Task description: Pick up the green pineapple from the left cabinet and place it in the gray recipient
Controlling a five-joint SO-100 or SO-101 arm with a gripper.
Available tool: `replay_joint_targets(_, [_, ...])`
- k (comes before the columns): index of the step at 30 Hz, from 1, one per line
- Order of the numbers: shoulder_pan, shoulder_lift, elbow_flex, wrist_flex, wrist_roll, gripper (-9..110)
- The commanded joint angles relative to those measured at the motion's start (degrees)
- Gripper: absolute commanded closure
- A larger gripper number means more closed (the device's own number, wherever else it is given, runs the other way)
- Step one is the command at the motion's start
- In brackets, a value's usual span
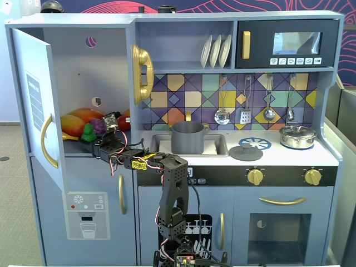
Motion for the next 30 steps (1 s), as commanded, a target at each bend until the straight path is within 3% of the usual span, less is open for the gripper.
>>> replay_joint_targets(1, [-2.8, 9.4, -2.9, 3.4, -0.5, 102])
replay_joint_targets(10, [-14.8, 44.9, 13.9, 21.7, -7.0, 102])
replay_joint_targets(16, [-14.5, 66.2, 23.4, 26.4, -9.5, 102])
replay_joint_targets(22, [0.6, 75.4, 20.2, 30.6, -7.7, 102])
replay_joint_targets(30, [30.3, 68.6, 9.4, 29.8, 3.0, 102])
